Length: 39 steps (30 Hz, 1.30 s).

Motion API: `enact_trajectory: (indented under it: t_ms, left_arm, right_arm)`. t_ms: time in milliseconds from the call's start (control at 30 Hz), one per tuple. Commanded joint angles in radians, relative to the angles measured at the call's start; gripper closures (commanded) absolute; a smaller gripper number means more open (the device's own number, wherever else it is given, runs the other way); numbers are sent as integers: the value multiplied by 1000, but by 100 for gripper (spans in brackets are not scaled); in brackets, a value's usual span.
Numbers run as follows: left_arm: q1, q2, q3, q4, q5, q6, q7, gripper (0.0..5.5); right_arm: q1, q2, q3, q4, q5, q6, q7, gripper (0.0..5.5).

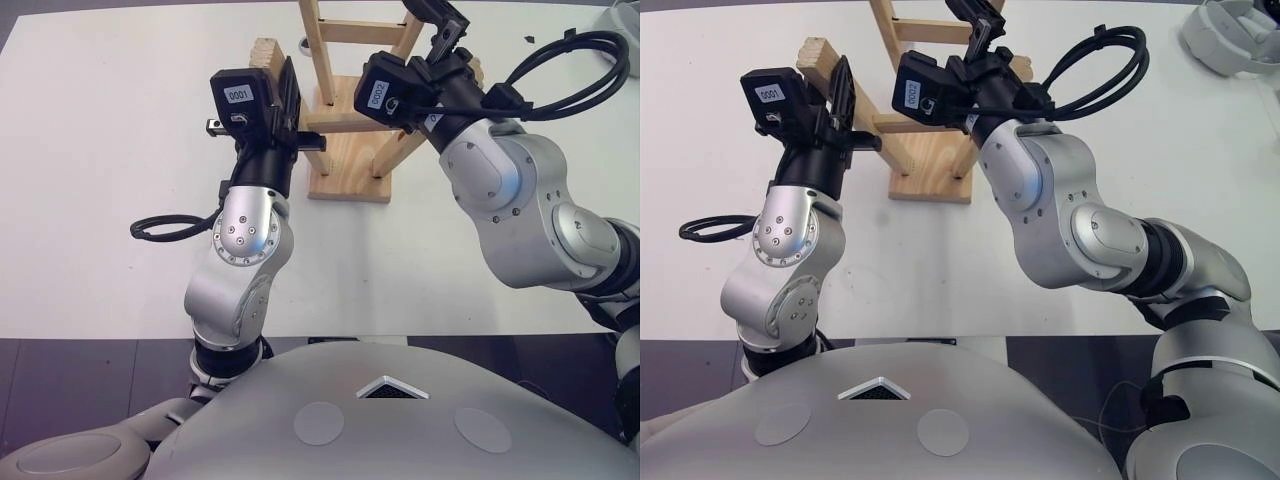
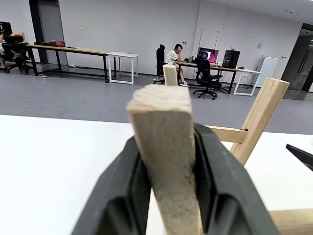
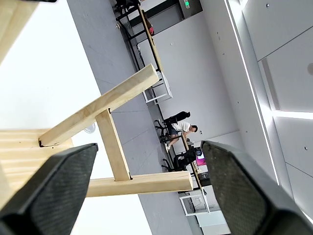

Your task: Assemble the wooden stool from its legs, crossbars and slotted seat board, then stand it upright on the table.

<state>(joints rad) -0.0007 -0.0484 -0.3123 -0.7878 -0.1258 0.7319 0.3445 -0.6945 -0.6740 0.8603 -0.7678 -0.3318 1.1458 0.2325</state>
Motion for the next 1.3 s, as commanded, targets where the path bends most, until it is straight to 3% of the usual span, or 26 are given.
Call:
enact_trajectory:
  t_ms: [33, 167, 300, 533, 700, 767, 867, 967, 1300]
  left_arm:
    - [36, -44, 0, 44, 46, 35, 33, 446]
    - [14, -54, -10, 65, 53, 32, 48, 446]
    - [2, -59, -16, 85, 53, 22, 55, 446]
    - [5, -121, 20, 173, 26, -41, 94, 446]
    - [19, -152, 24, 230, 0, -93, 132, 446]
    - [24, -167, 25, 252, -17, -111, 147, 446]
    - [9, -200, 20, 305, -49, -152, 168, 446]
    - [4, -213, 12, 328, -75, -185, 175, 446]
    - [-1, -205, 4, 343, -120, -222, 181, 446]
  right_arm:
    - [63, 5, 75, 74, 28, 43, 101, 156]
    - [45, 4, 137, 131, -12, 26, 163, 156]
    - [59, 10, 97, 158, -86, -20, 154, 156]
    - [61, 34, -130, 117, -216, -294, 60, 156]
    - [68, 117, -255, 39, -267, -401, 21, 156]
    - [84, 207, -312, 24, -237, -429, -10, 156]
    - [204, 543, -399, 28, -20, -410, -76, 156]
    - [301, 785, -479, 49, 138, -354, -115, 156]
    - [425, 1106, -653, 141, 428, -222, -281, 156]
